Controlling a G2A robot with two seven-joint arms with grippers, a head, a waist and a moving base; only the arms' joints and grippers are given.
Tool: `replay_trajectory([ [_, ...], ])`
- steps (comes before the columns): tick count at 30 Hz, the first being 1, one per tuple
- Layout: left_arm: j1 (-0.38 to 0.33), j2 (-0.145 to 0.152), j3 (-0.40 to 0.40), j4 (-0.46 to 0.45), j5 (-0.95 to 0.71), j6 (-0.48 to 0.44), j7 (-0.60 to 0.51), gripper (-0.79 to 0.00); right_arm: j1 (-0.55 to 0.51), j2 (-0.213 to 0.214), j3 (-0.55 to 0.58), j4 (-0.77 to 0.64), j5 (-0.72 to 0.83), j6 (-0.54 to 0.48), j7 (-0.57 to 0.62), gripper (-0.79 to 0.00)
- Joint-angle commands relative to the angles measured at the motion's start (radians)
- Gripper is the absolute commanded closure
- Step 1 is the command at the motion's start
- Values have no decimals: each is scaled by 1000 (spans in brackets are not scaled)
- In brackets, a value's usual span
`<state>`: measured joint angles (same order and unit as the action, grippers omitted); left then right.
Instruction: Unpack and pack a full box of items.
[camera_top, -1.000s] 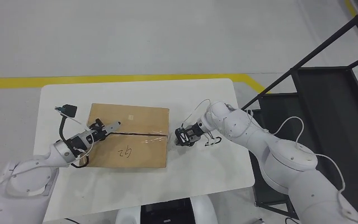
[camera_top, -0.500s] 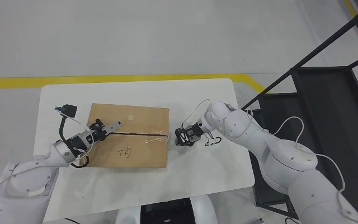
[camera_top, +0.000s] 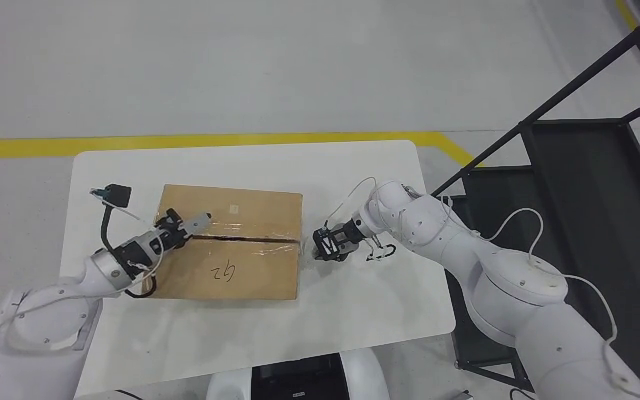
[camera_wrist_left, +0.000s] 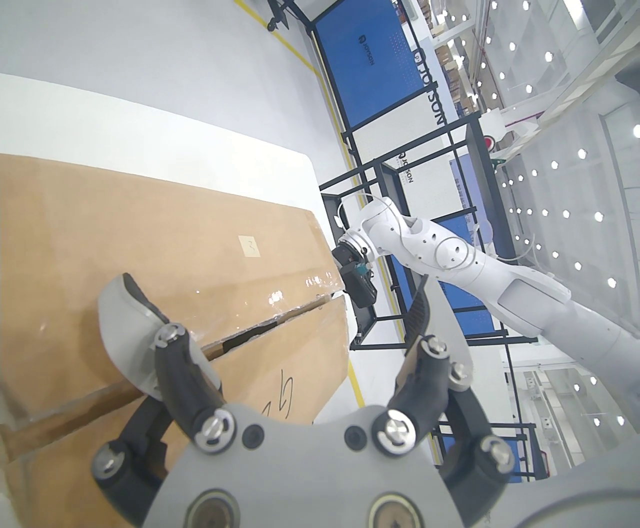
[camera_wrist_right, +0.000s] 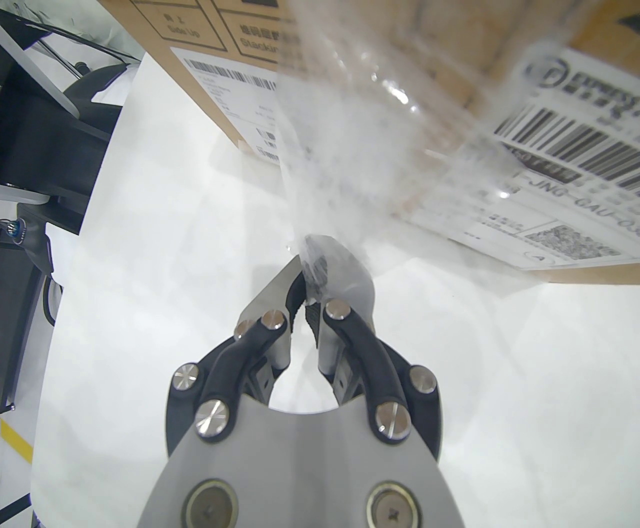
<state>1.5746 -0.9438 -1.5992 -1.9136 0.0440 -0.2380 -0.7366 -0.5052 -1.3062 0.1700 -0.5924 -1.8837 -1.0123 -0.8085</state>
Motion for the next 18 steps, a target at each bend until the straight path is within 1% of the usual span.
replay_trajectory([
  [1,4,0,-8,-4,-46,-26,-18,-785,0,0,0,0,0,0,0,0],
  [6,16,4,-40,-8,-111,-61,-63,-785,0,0,0,0,0,0,0,0],
  [10,35,6,-68,3,-96,-40,-59,-785,0,0,0,0,0,0,0,0],
  [12,44,6,-77,11,-92,-32,-49,-785,-12,2,5,-12,8,21,17,0],
  [15,57,6,-86,17,-88,-28,-41,-785,-5,20,0,-33,-21,27,-26,0],
  [18,68,6,-91,23,-90,-29,-35,-785,-4,55,0,-46,-49,64,-63,0],
])
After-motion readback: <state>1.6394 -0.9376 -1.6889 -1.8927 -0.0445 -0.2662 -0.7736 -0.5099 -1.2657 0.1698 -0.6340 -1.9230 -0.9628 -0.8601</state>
